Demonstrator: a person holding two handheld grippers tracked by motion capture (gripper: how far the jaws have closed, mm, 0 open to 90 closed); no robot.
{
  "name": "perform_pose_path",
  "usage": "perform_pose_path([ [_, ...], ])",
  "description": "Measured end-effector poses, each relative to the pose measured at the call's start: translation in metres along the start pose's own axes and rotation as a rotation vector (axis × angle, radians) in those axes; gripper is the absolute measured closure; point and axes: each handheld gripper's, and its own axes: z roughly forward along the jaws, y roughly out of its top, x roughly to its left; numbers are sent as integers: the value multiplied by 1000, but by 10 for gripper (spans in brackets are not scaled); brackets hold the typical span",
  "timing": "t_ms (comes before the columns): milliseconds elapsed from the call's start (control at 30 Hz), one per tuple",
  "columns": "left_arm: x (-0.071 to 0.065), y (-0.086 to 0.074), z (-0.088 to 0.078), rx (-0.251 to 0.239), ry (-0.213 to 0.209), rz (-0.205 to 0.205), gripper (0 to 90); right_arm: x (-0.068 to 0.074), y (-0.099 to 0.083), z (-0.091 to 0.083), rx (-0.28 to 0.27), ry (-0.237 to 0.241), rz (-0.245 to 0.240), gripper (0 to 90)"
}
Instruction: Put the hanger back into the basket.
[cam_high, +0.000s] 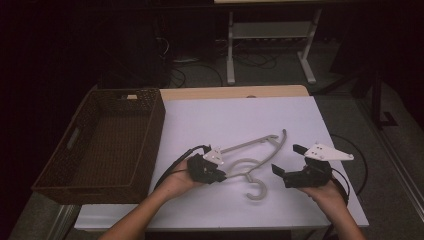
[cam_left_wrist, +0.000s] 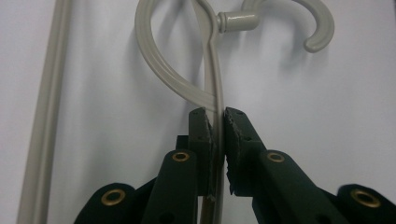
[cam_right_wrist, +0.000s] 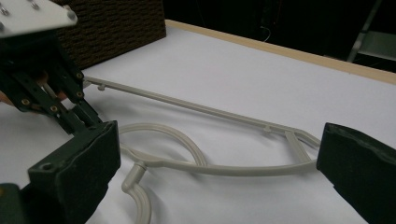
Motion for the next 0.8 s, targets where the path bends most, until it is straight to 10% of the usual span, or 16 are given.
perform_pose_path([
  [800,8,9,-45,-141,50,-59,825,-2,1,-2,-14,-5,8,0],
])
